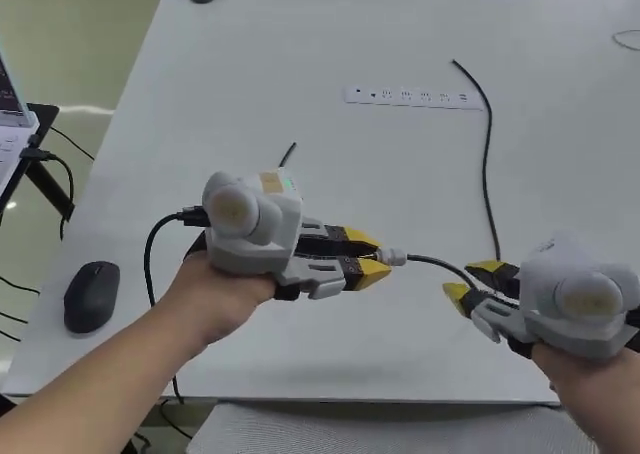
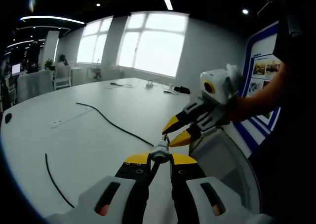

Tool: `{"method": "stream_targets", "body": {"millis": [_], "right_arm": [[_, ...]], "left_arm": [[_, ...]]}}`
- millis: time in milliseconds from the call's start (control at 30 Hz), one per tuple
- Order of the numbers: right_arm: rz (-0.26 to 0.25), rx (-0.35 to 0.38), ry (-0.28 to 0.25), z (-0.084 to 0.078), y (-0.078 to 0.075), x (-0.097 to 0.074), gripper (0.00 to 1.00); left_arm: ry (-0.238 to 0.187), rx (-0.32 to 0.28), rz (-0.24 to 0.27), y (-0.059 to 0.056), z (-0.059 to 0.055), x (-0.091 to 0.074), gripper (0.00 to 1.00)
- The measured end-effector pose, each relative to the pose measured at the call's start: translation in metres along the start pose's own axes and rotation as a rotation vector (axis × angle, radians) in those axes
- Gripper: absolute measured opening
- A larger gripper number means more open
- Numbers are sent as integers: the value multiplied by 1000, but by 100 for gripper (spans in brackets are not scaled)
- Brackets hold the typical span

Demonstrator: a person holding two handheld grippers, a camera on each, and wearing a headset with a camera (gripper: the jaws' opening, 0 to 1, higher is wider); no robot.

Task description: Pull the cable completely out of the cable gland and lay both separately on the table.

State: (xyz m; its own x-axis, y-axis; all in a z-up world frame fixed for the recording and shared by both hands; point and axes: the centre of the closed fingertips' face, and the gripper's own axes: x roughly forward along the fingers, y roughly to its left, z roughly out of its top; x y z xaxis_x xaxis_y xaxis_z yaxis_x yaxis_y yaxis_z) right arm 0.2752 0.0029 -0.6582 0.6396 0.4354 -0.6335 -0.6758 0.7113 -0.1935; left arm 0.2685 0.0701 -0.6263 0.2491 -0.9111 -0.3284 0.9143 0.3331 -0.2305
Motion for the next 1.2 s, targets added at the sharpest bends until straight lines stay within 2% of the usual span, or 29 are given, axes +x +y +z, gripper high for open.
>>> {"method": "stream_targets", "body": {"millis": [100, 167, 300, 467, 700, 900, 1200], "right_arm": [[9, -47, -5, 11, 9, 0, 15], [6, -108, -22, 23, 14, 1, 14], [10, -163, -30, 31, 20, 2, 13], [24, -224, -21, 33, 27, 5, 12], [25, -255, -29, 35, 33, 7, 3], [36, -177, -32, 36, 31, 7, 2], [64, -146, -43, 33, 32, 10, 1]], "left_arm": [[2, -4, 1, 0, -1, 0, 15], [7, 1, -3, 0, -3, 1, 15], [12, -8, -7, -1, -5, 1, 15], [13, 1, -16, -3, -5, 2, 15], [18, 13, -12, -5, -7, 2, 15], [16, 15, -1, -4, -7, 0, 15], [16, 19, 19, -3, -7, -2, 15]]}}
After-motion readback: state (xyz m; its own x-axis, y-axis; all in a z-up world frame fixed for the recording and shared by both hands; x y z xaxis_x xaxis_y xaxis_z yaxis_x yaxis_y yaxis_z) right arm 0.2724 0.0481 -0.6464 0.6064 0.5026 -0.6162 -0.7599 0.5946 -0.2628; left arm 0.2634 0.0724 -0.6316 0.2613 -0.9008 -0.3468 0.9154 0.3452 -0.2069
